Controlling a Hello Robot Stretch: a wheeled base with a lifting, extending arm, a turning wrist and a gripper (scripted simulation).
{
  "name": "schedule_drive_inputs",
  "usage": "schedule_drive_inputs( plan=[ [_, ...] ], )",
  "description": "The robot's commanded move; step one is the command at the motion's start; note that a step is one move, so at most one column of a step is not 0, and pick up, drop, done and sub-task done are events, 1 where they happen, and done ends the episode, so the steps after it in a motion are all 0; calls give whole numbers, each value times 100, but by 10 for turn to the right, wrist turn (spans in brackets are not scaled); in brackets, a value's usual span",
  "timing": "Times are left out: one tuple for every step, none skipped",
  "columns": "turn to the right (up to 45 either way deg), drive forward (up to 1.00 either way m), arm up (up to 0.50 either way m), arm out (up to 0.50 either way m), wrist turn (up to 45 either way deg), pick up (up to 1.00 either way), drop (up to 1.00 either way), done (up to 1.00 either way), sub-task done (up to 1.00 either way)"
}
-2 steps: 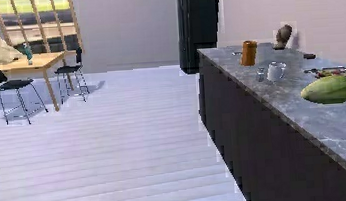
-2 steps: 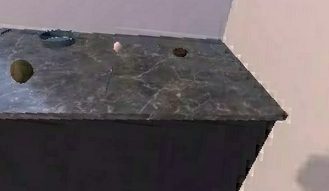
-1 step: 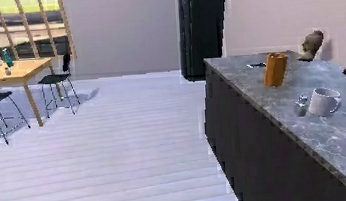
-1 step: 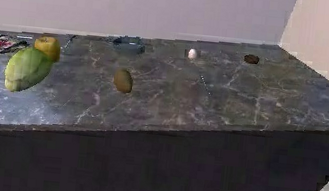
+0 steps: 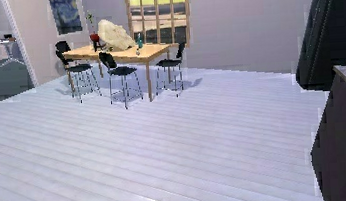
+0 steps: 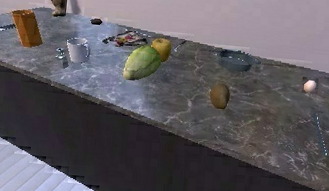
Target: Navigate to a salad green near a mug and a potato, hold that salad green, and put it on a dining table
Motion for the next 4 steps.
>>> schedule_drive_inputs(
  plan=[
    [0,0,50,0,0,0,0,0,0],
    [0,0,38,0,0,0,0,0,0],
    [0,0,0,48,0,0,0,0,0],
    [0,0,0,0,450,0,0,0,0]
  ],
)
